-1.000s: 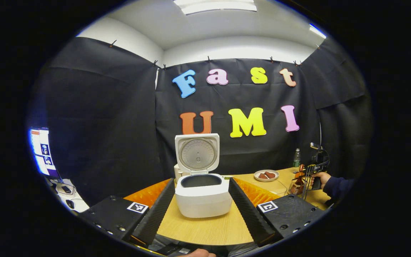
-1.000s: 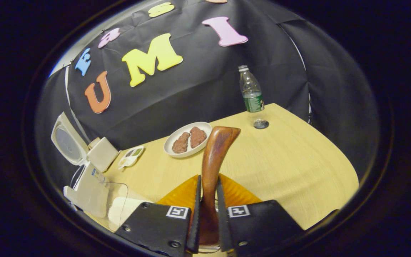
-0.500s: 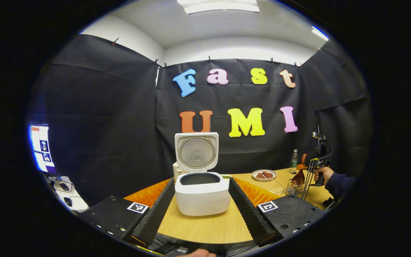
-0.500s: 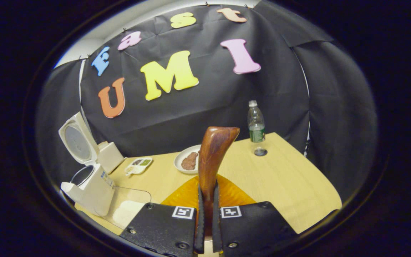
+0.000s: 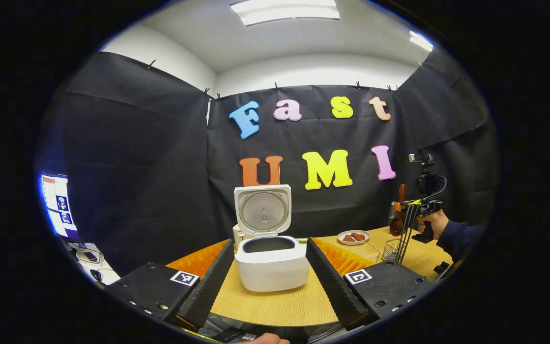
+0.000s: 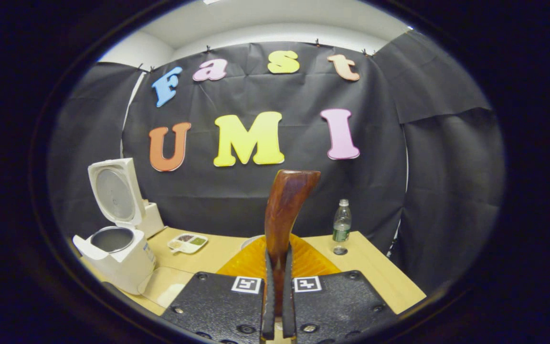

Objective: Close the left gripper, press the button to open the rice cooker; take a wooden spoon from the chopstick holder with the right hand, scoop a spoonful of rice and pour it into the rice cooker, then put the wooden spoon back into the chopstick holder.

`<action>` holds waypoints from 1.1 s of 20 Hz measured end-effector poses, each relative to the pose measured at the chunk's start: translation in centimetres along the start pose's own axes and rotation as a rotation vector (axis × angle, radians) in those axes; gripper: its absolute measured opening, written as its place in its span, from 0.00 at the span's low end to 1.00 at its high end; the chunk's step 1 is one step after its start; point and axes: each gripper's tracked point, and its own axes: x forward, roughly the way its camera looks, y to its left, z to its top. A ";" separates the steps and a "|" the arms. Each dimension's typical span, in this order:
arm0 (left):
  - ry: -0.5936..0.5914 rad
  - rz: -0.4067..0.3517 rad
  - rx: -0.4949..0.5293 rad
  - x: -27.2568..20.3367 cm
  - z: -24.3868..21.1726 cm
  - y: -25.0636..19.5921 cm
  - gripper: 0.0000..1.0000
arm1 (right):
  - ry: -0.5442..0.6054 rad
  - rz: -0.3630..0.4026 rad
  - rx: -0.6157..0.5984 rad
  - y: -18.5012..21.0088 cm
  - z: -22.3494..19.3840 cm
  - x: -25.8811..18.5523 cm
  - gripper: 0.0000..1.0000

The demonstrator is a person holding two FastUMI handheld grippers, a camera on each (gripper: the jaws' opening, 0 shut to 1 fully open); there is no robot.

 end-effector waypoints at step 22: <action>0.071 0.016 -0.139 -0.1 -2.5 2.9 0.95 | 0.180 0.106 -0.126 17.7 -16.8 3.5 0.14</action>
